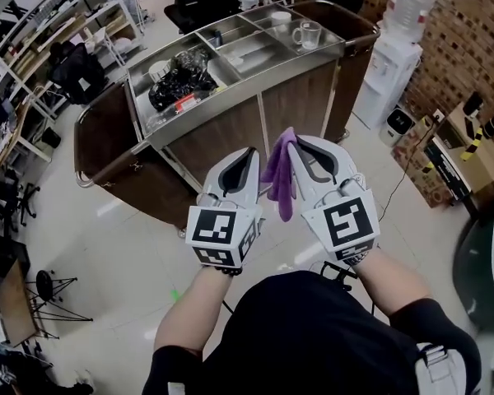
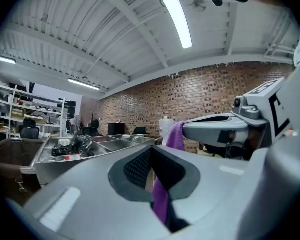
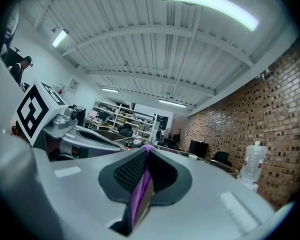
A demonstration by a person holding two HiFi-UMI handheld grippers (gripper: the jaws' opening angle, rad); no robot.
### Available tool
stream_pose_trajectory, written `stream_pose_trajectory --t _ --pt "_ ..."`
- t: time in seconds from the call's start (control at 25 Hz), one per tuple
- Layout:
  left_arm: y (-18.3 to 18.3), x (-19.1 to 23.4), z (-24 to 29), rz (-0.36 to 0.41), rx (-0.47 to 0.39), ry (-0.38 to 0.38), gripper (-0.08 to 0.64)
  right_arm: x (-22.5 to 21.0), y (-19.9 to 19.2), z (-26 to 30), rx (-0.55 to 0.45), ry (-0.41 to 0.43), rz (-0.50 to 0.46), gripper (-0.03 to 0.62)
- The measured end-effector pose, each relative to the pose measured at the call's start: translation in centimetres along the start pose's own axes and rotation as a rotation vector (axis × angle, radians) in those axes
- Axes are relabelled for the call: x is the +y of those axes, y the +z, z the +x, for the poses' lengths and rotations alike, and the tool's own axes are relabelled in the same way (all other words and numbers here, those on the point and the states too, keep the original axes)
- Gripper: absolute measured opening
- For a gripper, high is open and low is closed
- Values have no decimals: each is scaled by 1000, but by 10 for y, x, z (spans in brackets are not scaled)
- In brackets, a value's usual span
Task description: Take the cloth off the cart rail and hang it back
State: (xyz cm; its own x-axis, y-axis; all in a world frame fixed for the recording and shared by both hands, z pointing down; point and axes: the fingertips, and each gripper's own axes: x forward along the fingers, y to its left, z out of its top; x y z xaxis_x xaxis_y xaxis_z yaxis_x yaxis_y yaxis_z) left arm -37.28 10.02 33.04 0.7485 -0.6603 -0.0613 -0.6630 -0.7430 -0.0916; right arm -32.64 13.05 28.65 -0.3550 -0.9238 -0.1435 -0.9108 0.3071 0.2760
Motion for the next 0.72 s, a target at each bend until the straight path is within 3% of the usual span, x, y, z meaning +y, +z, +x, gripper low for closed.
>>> stream_pose_trajectory --t 0.44,0.6,0.72 --pt "-21 -102 144 4 6 -121 -2 -150 -60 -47 35 -95 -2 14" --pt "-24 -131 184 1 2 -150 -2 -188 -82 -63 99 -118 37 14" --pt "-29 -147 214 0 8 -176 -2 -220 -89 -64 61 -134 -3 14"
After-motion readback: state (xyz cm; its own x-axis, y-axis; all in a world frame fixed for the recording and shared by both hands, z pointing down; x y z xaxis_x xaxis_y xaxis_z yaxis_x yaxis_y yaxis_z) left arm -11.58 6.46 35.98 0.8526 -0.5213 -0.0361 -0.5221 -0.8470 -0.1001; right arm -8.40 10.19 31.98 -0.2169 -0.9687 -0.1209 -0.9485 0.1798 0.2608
